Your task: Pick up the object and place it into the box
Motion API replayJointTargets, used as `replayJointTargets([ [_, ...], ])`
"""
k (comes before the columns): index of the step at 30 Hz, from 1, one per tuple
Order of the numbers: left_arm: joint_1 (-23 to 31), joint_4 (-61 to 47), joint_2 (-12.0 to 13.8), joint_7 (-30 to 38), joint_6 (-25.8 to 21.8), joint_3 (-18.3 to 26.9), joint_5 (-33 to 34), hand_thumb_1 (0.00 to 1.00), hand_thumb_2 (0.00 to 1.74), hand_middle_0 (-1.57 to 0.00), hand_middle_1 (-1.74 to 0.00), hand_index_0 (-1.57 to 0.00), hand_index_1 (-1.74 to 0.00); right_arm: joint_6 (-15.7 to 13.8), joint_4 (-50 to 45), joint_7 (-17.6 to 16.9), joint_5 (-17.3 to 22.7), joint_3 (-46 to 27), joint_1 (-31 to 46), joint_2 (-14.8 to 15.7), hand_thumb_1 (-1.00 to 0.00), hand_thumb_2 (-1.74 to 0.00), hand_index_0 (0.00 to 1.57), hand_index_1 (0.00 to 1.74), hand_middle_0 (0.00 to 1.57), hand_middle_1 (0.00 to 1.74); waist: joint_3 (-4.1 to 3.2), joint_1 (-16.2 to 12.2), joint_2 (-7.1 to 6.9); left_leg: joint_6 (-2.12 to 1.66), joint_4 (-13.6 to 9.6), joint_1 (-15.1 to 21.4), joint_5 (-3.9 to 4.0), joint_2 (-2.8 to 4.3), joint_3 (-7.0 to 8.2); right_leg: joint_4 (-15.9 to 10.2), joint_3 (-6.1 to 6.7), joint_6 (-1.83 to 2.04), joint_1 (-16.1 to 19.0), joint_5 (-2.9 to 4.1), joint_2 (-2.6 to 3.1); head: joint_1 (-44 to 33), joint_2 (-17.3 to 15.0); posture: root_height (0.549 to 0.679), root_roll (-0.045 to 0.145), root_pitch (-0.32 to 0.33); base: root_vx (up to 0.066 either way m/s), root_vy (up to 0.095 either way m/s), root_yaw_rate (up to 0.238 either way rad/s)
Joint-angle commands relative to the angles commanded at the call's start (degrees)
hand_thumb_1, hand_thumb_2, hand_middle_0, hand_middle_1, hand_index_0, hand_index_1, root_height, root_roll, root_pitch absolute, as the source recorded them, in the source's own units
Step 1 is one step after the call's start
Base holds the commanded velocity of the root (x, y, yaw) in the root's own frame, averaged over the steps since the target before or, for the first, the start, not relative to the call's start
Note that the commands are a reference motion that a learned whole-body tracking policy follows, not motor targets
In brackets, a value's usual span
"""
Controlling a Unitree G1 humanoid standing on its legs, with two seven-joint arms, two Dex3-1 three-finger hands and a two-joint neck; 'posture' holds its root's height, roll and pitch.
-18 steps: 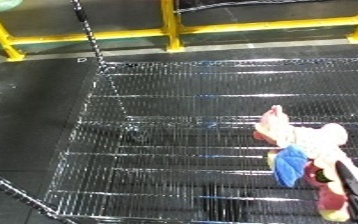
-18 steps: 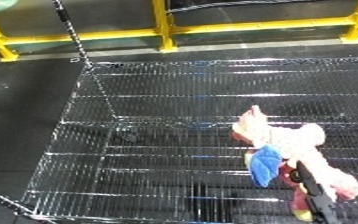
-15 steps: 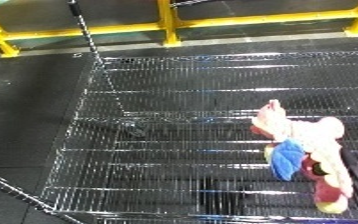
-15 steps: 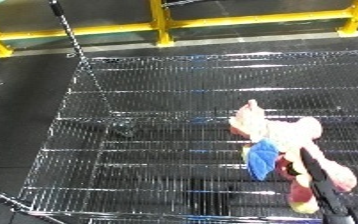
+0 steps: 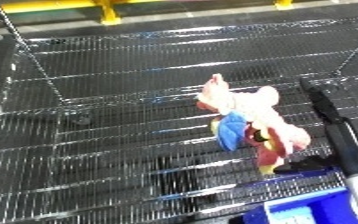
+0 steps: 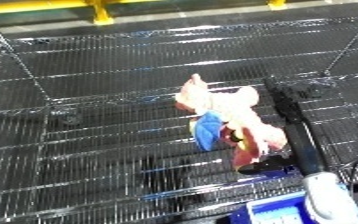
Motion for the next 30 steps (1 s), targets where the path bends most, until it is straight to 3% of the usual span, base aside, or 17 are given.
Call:
replayJointTargets([
  [4,0.8,-0.11,0.48,-0.78,-0.38,-1.48,-1.17,1.0,1.74,-1.57,-1.74,-1.57,-1.74,2.03,6.48,-0.26,-0.71,3.78,-6.41,-2.47,0.0,0.0,0.0,0.0,0.0,0.0,0.0,0.19,1.25,-0.17,-0.04,-0.85,0.21,-0.14,0.08,0.06,0.21,0.01,-1.21,0.14,-0.13,2.76,0.48,0.635,0.053,-0.068,0.027,-0.003,-0.036],
  [14,3.02,-0.4,1.15,-2.19,-1.06,-3.96,-2.97,1.0,1.74,-1.57,-1.74,-1.57,-1.74,3.34,22.68,0.48,-1.61,13.16,-20.36,-2.71,0.0,0.0,0.0,0.0,0.0,0.0,0.0,0.8,4.05,-0.43,-0.26,-3.82,0.67,-0.6,0.2,-0.24,0.45,0.0,-4.72,0.69,-0.34,5.97,3.33,0.635,0.054,-0.012,0.017,0.001,-0.037],
  [23,4.18,-0.28,1.29,-2.99,-1.81,-5.81,-4.66,1.0,1.74,-1.57,-1.74,-1.57,-1.74,3.0,35.05,2.91,-2.04,18.8,-26.24,0.55,0.0,0.0,0.0,0.0,0.0,0.0,0.0,1.84,5.32,-0.69,0.17,-7.24,1.06,-0.59,-0.37,-0.25,0.16,-0.15,-7.65,1.16,-0.19,6.9,5.95,0.634,0.049,0.033,0.012,-0.008,0.011],
  [30,5.38,-0.08,0.79,-3.19,-2.15,-5.82,-5.24,1.0,1.74,-1.57,-1.74,-1.57,-1.74,3.33,41.39,5.25,-3.02,19.23,-23.51,4.62,0.0,0.0,0.0,0.0,0.0,0.0,0.0,2.9,6.06,-0.66,0.2,-7.94,0.76,-0.63,-0.93,-0.19,-0.36,-0.21,-7.83,0.91,-0.36,6.78,7.99,0.635,0.046,0.046,0.02,-0.011,0.044],
])
